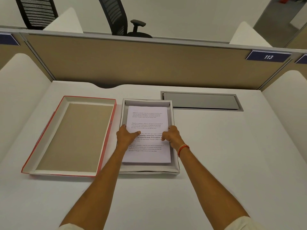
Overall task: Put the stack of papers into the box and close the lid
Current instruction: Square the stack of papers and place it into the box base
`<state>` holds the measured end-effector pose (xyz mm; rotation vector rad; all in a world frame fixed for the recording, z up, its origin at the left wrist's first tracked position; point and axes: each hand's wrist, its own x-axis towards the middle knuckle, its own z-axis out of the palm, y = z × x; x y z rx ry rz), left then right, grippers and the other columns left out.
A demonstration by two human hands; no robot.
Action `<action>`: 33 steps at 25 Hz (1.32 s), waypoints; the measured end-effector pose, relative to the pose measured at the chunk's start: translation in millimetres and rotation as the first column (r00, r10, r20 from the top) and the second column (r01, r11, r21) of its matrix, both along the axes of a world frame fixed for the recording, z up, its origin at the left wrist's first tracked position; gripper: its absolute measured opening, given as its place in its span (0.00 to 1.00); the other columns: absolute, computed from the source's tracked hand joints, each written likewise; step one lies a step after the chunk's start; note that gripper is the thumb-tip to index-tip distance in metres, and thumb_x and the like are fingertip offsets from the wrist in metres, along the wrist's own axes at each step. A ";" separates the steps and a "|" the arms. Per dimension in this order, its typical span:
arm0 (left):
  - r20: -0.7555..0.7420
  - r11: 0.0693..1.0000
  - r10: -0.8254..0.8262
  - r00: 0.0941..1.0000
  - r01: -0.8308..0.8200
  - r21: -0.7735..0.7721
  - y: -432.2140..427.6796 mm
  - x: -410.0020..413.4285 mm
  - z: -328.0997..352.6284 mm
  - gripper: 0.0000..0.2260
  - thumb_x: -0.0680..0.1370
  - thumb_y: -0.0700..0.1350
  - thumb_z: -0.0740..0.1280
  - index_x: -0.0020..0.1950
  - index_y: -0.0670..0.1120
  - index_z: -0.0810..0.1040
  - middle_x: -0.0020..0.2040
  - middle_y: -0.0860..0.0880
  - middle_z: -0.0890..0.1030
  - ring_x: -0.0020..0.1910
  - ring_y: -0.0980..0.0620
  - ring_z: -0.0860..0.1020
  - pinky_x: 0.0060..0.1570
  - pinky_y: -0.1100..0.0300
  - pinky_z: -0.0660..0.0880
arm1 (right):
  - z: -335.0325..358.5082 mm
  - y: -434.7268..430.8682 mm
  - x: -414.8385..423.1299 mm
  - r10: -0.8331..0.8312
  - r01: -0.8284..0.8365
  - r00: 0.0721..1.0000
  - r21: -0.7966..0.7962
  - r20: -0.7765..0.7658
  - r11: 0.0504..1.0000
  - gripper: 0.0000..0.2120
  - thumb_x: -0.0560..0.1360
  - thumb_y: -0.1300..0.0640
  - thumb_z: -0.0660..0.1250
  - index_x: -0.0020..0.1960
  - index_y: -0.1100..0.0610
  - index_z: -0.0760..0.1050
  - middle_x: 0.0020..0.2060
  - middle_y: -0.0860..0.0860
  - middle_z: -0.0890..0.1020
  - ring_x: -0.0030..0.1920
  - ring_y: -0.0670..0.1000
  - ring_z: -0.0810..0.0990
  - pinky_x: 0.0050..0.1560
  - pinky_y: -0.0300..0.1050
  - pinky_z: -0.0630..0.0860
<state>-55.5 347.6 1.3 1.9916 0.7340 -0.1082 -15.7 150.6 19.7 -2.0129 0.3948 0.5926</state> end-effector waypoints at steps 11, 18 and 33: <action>-0.035 0.998 -0.048 0.998 0.049 0.040 -1.3 -5.2 21.2 0.27 0.70 0.48 0.77 0.61 0.36 0.71 0.62 0.38 0.78 0.60 0.39 0.78 0.54 0.51 0.76 | 16.0 -0.1 -4.6 0.087 -0.085 0.995 -0.056 0.045 0.995 0.12 0.73 0.69 0.67 0.50 0.59 0.67 0.60 0.63 0.77 0.59 0.62 0.77 0.49 0.44 0.74; -0.121 0.771 0.154 0.981 -0.196 -0.606 -26.9 -49.8 62.6 0.23 0.72 0.41 0.75 0.64 0.35 0.75 0.65 0.37 0.78 0.62 0.41 0.78 0.60 0.53 0.77 | 40.9 8.5 57.3 0.338 -0.286 0.899 -0.211 0.279 0.935 0.23 0.74 0.64 0.69 0.67 0.65 0.69 0.65 0.61 0.75 0.64 0.59 0.75 0.61 0.47 0.74; -0.540 0.081 0.173 0.824 -0.558 -0.826 -53.5 -74.7 36.9 0.18 0.75 0.33 0.69 0.61 0.49 0.73 0.64 0.35 0.75 0.63 0.30 0.74 0.59 0.31 0.73 | 4.1 48.0 158.6 0.790 -0.645 0.591 -0.492 0.164 0.584 0.14 0.78 0.67 0.56 0.60 0.63 0.76 0.60 0.60 0.78 0.59 0.61 0.76 0.59 0.47 0.72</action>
